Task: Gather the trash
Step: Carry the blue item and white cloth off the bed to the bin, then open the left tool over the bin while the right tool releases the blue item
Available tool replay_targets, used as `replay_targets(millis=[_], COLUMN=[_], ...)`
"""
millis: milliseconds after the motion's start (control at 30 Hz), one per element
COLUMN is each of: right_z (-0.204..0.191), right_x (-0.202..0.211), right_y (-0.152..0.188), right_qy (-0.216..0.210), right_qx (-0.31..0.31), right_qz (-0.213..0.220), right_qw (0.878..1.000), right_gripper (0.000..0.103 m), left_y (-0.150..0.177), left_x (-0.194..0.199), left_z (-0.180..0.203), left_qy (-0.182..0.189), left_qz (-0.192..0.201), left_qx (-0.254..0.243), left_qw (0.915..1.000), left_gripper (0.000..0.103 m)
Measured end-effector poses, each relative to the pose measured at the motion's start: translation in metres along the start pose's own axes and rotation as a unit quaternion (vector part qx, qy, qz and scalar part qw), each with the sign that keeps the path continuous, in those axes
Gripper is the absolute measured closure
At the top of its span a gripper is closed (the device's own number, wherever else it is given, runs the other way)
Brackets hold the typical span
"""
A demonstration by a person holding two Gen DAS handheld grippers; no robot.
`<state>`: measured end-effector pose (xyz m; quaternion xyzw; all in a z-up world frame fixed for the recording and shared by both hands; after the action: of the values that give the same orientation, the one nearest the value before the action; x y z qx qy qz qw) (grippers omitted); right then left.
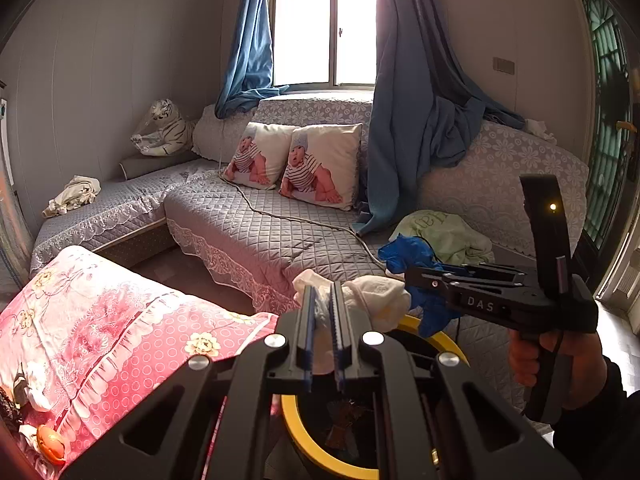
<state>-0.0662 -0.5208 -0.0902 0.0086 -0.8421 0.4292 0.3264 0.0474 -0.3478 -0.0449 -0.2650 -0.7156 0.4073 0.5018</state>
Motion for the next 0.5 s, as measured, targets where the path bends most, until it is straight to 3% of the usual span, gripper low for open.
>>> replay_targets(millis=[500], right_z=[0.033], right_x=[-0.027], right_y=[0.025], right_qy=[0.033], right_qx=[-0.027], right_qz=[-0.048], right_qw=[0.998], right_gripper=[0.08], left_y=[0.033], left_x=[-0.06], left_z=[0.018], left_qy=[0.045], left_qz=[-0.077], left_qx=[0.003], left_qw=[0.996], left_gripper=[0.096])
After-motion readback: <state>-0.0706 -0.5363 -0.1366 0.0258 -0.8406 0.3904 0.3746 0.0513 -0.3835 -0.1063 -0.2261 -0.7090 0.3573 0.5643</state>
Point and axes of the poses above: each gripper's, at about its wrist camera, not at the fingertips, and x roughly against the way its jaws point, z to its right, y to its underside, the point moved 4 cm from there along -x, roughly the way its jaws point, and after that the axes turned 12 degrees about -x, right-handed, at the moved point
